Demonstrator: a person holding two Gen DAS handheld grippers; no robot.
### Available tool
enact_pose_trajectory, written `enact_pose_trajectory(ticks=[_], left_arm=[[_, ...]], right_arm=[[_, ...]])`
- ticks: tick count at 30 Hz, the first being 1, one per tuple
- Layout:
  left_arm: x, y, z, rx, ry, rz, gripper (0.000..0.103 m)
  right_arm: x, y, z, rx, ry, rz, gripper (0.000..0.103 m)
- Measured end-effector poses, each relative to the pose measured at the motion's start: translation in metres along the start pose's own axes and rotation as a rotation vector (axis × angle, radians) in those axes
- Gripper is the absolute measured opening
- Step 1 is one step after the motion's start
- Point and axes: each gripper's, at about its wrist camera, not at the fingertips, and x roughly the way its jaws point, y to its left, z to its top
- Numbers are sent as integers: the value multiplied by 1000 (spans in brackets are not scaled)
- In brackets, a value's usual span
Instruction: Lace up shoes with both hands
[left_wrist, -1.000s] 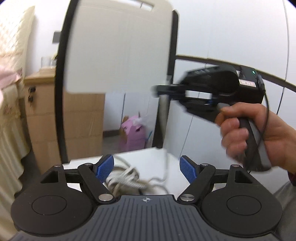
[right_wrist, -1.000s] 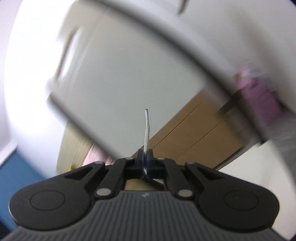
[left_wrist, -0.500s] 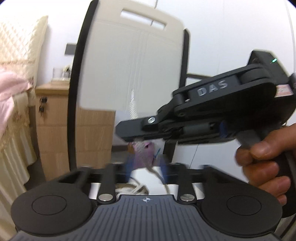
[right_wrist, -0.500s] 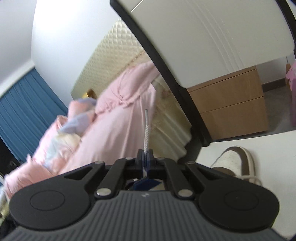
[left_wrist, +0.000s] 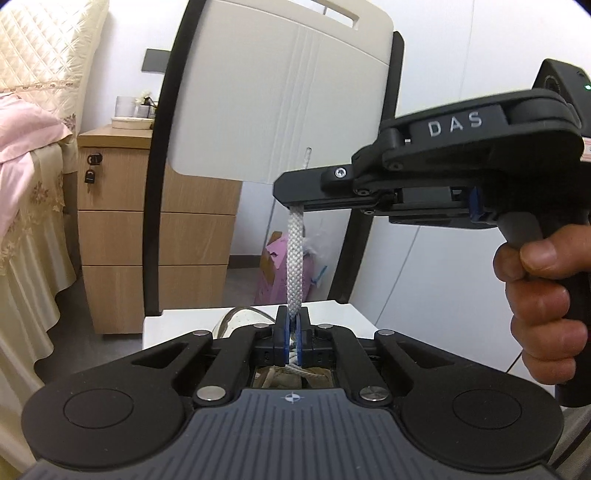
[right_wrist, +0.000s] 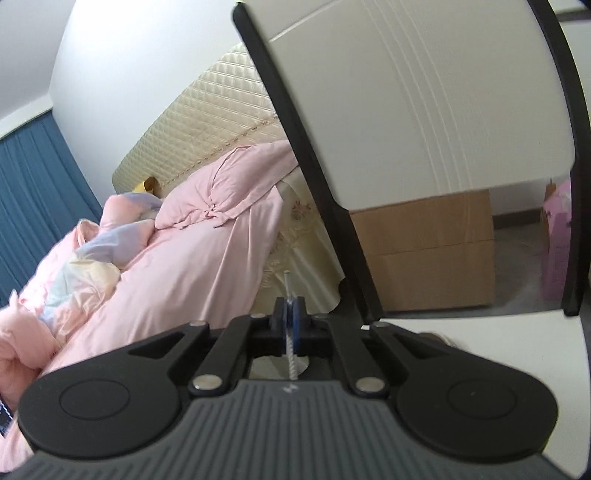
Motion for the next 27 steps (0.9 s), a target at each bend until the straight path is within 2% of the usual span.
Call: enact_pose_trajectory(ticks=[1, 2, 4, 6, 11, 12, 14, 16, 18, 22, 25, 27], left_arm=[[0, 0, 0, 13, 8, 1, 7], [-1, 0, -1, 26, 19, 8, 15], [-2, 0, -4, 52, 39, 25, 53], [-7, 1, -9, 87, 35, 34, 58], [-10, 4, -19, 166, 86, 37, 57], [-9, 3, -22, 187, 101, 41, 56], [-4, 1, -26, 206, 138, 47, 45], [4, 4, -29, 204, 184, 53, 28], [8, 6, -33, 182, 213, 52, 21], [12, 36, -31, -61, 238, -13, 16], [13, 63, -35, -265, 245, -82, 16], [14, 72, -39, -359, 251, -121, 16]], right_arm=[[0, 2, 0, -24, -4, -15, 3], [-1, 3, 1, -41, -11, -32, 3], [-2, 2, 3, -65, -30, -59, 3], [-5, 0, 6, -92, -46, -90, 4], [-6, 2, 8, -237, -21, -166, 4], [-1, 1, 6, -257, 26, -153, 4], [13, 6, -1, -322, 144, -120, 4], [29, 14, -11, -404, 263, -89, 4], [44, 22, -19, -490, 392, -66, 4], [68, 30, -29, -595, 609, -12, 4], [81, 31, -31, -658, 707, -10, 4], [87, 25, -30, -658, 761, -11, 4]])
